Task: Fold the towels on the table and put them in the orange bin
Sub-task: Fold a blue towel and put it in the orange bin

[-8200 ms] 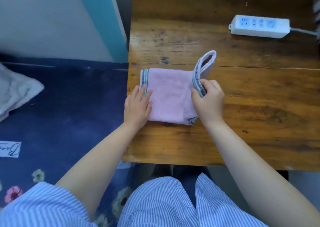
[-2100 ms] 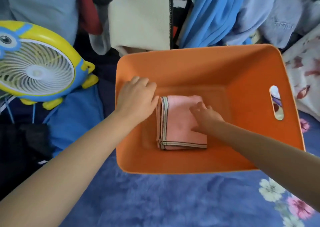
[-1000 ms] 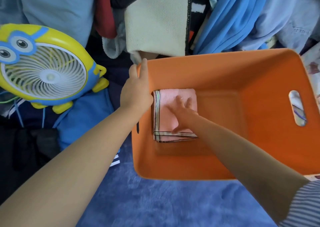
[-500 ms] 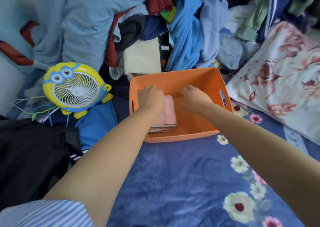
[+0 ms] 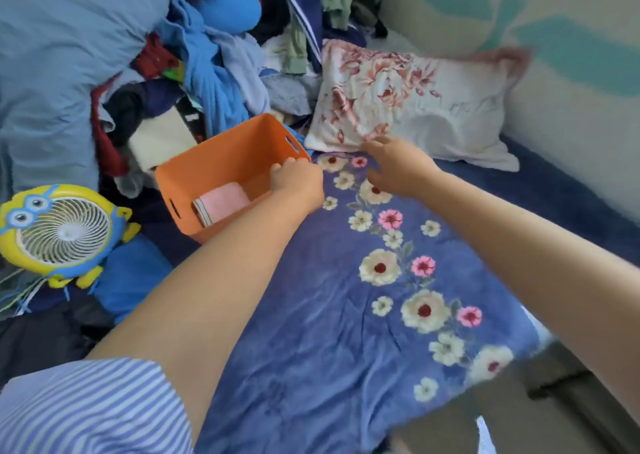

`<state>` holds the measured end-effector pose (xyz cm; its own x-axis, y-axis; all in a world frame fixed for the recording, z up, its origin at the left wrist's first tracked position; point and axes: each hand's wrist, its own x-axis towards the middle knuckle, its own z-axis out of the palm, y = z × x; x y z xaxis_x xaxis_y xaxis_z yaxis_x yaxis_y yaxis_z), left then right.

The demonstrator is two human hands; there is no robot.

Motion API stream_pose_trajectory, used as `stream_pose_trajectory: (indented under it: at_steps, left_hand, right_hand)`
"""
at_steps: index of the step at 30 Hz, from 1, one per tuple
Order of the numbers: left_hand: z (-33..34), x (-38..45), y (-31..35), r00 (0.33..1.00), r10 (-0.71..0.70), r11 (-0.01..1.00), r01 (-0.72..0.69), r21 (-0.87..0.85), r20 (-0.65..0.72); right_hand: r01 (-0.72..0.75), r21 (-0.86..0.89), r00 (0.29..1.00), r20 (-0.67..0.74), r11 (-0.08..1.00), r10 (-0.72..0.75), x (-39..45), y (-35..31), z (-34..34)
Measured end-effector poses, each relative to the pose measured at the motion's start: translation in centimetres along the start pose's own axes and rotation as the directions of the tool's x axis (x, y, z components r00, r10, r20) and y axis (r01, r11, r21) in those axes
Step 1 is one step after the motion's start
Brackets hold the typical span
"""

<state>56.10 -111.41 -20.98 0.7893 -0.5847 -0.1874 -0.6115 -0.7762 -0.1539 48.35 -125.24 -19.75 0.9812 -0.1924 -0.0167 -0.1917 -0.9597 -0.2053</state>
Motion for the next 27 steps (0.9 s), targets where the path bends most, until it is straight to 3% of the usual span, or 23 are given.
stream_pose_trajectory:
  at_steps: [6,9,13,19,22,27]
  left_hand:
    - [-1.2,-10.0,14.1,0.919,0.395,0.915,-0.394,0.088,0.009]
    - [-1.9,-15.7,22.9,0.802,0.597,0.796,-0.589,0.14,-0.021]
    - [-2.4,-23.8,34.1,0.617,0.786,0.613,-0.769,0.183,-0.043]
    - [-1.7,-35.7,50.7,0.322,0.946,0.318,-0.922,0.221,-0.015]
    - [-1.7,-41.6,59.4,0.257,0.966,0.241,-0.941,0.238,0.04]
    - [-1.9,-50.5,71.7,0.138,0.99,0.142,-0.972,0.187,-0.033]
  right_hand:
    - [-0.357,0.041,0.924,-0.133,0.933,0.359,-20.2,5.5,-0.5]
    - [-0.569,0.084,0.803,-0.155,0.818,0.575,-31.8,8.8,-0.9]
    - [-0.743,0.149,0.626,-0.192,0.653,0.756,-46.2,12.1,-1.3]
    - [-0.896,0.141,0.392,-0.19,0.42,0.9,-66.0,16.3,-2.1]
    - [-0.925,0.159,0.317,-0.183,0.346,0.931,-75.4,19.4,-2.4]
    - [-0.954,0.176,0.206,-0.196,0.241,0.959,-88.9,24.5,-3.9]
